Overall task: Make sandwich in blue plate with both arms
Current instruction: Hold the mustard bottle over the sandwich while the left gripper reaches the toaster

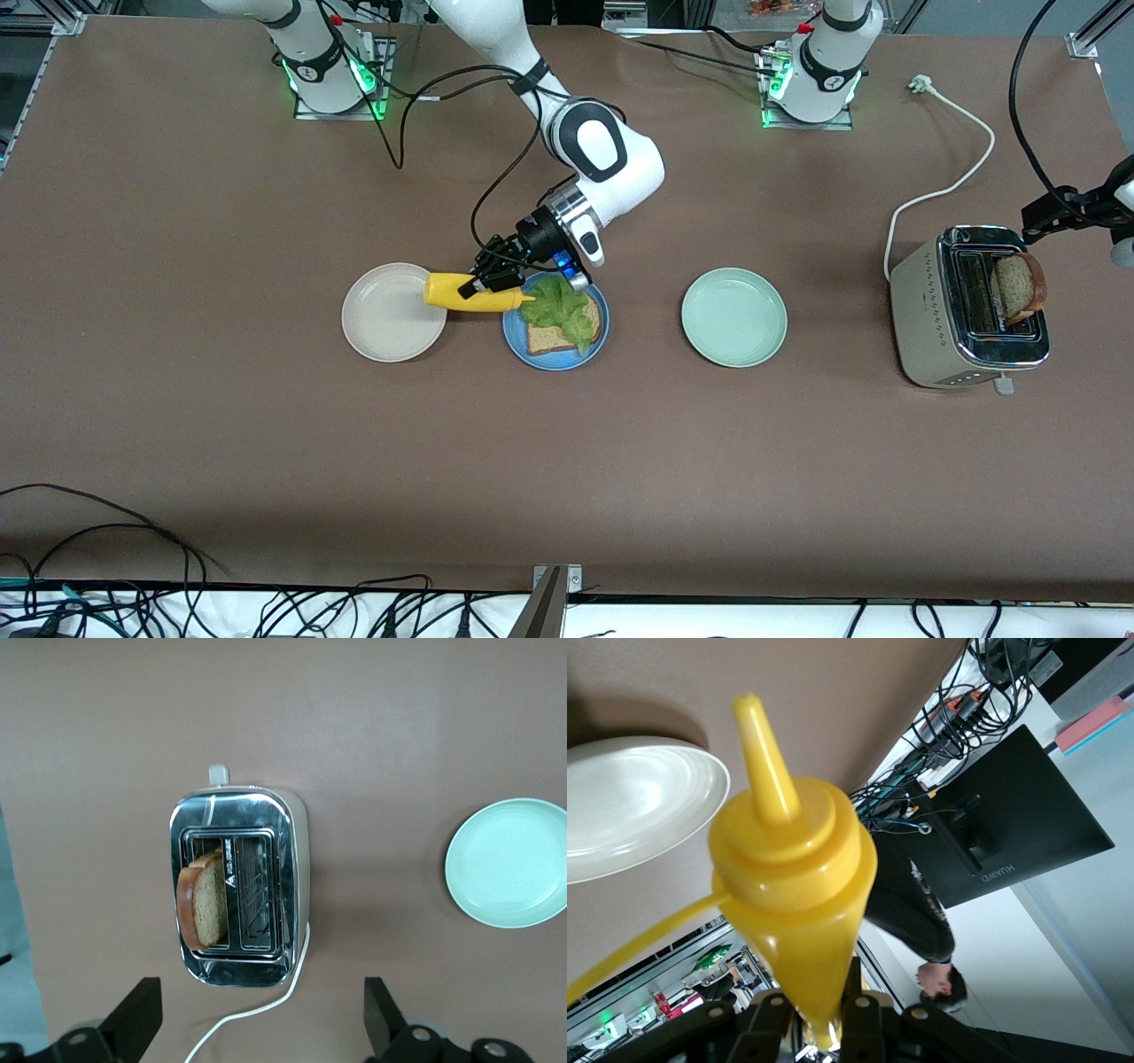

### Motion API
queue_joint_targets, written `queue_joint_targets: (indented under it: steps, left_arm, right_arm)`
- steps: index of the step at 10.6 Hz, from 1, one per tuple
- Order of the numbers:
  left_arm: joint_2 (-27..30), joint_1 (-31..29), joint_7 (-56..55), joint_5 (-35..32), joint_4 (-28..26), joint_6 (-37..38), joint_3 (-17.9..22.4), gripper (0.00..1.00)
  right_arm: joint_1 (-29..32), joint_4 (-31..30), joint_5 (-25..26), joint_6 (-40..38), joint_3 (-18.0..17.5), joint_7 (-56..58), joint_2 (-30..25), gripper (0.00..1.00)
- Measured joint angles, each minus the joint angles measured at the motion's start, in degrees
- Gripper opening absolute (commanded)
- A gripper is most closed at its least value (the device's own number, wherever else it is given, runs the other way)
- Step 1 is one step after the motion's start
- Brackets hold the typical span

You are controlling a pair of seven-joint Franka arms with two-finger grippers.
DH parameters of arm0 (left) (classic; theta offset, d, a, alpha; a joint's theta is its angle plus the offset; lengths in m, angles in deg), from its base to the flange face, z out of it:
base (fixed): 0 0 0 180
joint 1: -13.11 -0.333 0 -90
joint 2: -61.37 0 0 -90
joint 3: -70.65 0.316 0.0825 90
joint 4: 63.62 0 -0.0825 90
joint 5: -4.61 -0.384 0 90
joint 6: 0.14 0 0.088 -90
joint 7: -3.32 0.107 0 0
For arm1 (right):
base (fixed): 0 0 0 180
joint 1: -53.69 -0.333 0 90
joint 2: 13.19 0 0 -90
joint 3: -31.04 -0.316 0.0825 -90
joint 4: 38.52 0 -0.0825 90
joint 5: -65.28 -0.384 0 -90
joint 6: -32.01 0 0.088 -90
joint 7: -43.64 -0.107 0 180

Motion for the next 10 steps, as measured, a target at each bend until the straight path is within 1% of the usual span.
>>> queue_joint_targets:
  steps: [2, 4, 6, 10]
  left_arm:
    - [-0.08, -0.23, 0.01, 0.0, -3.68, -0.32, 1.22, 1.0]
    - [-0.2, -1.79, 0.01, 0.0, -9.32, -4.28, 1.8, 1.0]
    - [-0.25, -3.01, 0.09, 0.0, -14.46, -7.22, 3.07, 1.0]
    - [-0.3, -4.18, 0.11, 0.0, -20.32, -9.77, 3.55, 1.0]
  right_arm:
    - [0.03, 0.1, 0.57, -0.04, 0.27, 0.0, 0.14, 0.18]
    - [0.03, 0.19, 0.62, -0.08, 0.27, 0.0, 0.16, 0.18]
    - [0.03, 0.43, -0.06, -0.12, 0.27, -0.07, 0.15, 0.13]
    - [0.04, 3.19, -11.94, -0.18, 0.55, -0.36, 0.06, 0.11]
